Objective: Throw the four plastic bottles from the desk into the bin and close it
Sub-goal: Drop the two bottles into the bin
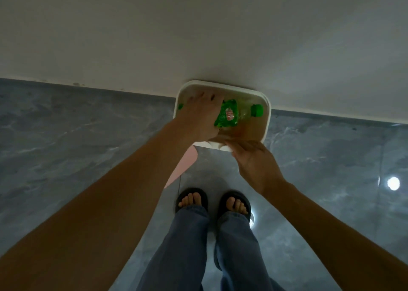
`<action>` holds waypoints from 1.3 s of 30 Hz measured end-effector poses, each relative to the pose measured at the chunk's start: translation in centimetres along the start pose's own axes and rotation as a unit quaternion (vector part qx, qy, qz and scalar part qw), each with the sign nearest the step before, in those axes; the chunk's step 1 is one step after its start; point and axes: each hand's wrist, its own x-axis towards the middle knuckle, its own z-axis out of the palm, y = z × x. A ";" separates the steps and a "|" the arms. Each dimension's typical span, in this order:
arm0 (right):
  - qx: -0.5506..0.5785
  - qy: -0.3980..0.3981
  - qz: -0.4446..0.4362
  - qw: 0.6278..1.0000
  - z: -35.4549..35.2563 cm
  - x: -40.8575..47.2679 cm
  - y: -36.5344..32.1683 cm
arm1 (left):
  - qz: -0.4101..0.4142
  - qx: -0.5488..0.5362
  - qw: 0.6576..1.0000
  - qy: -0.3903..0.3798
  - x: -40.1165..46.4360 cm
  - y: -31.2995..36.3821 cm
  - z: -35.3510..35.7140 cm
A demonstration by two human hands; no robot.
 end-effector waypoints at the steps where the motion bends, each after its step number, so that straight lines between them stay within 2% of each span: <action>1: 0.001 0.012 -0.005 1.000 0.3 -0.1 0.2 | 0.003 0.020 1.000 -0.014 0.9 -0.1 0.8; 6: 0.004 0.034 -0.034 0.999 1.7 0.0 1.0 | -0.002 0.069 0.994 -0.085 4.0 -1.3 5.9; 12: 0.004 0.062 -0.038 0.997 2.8 -0.2 1.4 | 0.003 0.001 0.993 -0.116 7.0 -2.9 9.6; 16: -0.007 0.060 -0.039 0.997 3.0 -0.2 1.5 | 0.013 -0.028 0.982 -0.187 7.9 -2.9 9.6; 21: -0.013 0.033 -0.026 0.999 2.6 -0.2 1.2 | -0.004 -0.054 0.980 -0.191 6.5 -2.7 7.7; 23: -0.004 0.007 -0.016 1.000 0.0 -0.6 -1.1 | -0.010 -0.063 0.988 -0.143 2.5 -2.6 5.0; 25: 0.001 0.000 0.011 1.000 0.3 -0.6 -0.7 | -0.018 -0.080 0.993 -0.081 1.5 -1.7 5.3; 29: 0.032 -0.055 0.032 0.997 -3.2 -2.3 -2.8 | -0.029 -0.139 0.988 -0.062 -4.1 0.0 3.0; 32: 0.062 -0.085 0.066 0.992 -7.1 -5.3 -4.6 | -0.033 -0.136 0.989 -0.044 -10.6 1.3 0.4; 34: 0.101 -0.119 0.102 0.982 -9.9 -8.1 -5.9 | -0.092 -0.116 0.988 -0.041 -14.5 3.0 -1.1; 36: 0.126 -0.164 0.145 0.968 -13.4 -11.0 -7.4 | -0.220 -0.122 0.968 -0.027 -18.4 4.4 -3.6; 37: 0.128 -0.186 0.166 0.960 -14.8 -12.2 -8.0 | -0.247 -0.140 0.958 -0.049 -20.4 5.1 -4.5; 39: 0.141 -0.224 0.193 0.945 -18.4 -15.3 -9.3 | -0.222 -0.199 0.950 -0.094 -25.6 6.8 -6.0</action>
